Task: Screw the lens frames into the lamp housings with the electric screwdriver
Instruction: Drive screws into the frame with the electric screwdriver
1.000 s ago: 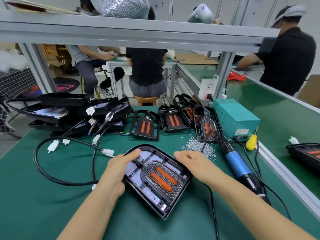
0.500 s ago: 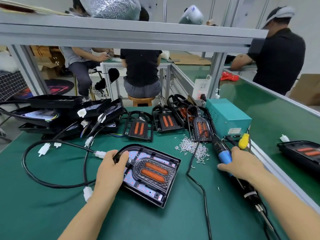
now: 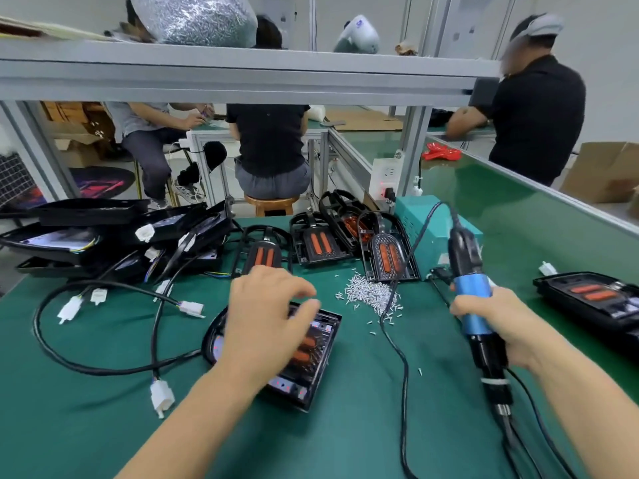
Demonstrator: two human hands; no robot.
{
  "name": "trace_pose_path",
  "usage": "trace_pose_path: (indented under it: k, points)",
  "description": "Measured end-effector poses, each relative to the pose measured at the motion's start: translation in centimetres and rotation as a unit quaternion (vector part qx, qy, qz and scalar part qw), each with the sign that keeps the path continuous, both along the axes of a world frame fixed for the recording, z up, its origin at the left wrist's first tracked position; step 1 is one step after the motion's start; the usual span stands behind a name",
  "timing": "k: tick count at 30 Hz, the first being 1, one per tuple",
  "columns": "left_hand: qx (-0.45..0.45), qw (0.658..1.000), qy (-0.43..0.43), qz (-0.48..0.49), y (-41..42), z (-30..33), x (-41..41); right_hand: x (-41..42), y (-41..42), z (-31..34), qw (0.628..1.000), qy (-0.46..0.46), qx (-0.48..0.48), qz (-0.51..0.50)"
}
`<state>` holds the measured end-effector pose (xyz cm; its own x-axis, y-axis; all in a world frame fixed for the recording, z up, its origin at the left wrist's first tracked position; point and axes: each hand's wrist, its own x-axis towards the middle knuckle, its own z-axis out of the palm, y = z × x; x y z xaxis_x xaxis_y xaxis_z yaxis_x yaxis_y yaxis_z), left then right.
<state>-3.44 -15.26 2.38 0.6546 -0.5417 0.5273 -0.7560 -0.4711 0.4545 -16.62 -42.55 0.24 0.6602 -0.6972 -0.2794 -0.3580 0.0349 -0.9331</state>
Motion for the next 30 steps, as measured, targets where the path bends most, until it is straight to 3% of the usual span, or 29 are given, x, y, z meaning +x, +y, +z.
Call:
trace_pose_path:
  k: [3,8,14,30]
  points:
    - [0.151,0.983,-0.061,-0.081,-3.4,0.1,-1.5,-1.0,0.0,1.9,0.99,-0.118,0.071,0.018]
    - [0.313,0.929,-0.092,-0.172,-8.7,-1.4,-3.6,-3.1,-0.3,4.7,0.908,-0.363,0.195,0.076]
    - [0.389,0.88,-0.126,-0.243,-12.1,-3.3,-5.4,-3.7,-0.4,5.1,0.916,-0.373,0.143,0.024]
    - [0.397,0.878,-0.124,-0.236,-11.6,-4.4,-7.1,-2.4,1.7,5.3,0.87,-0.483,0.098,-0.032]
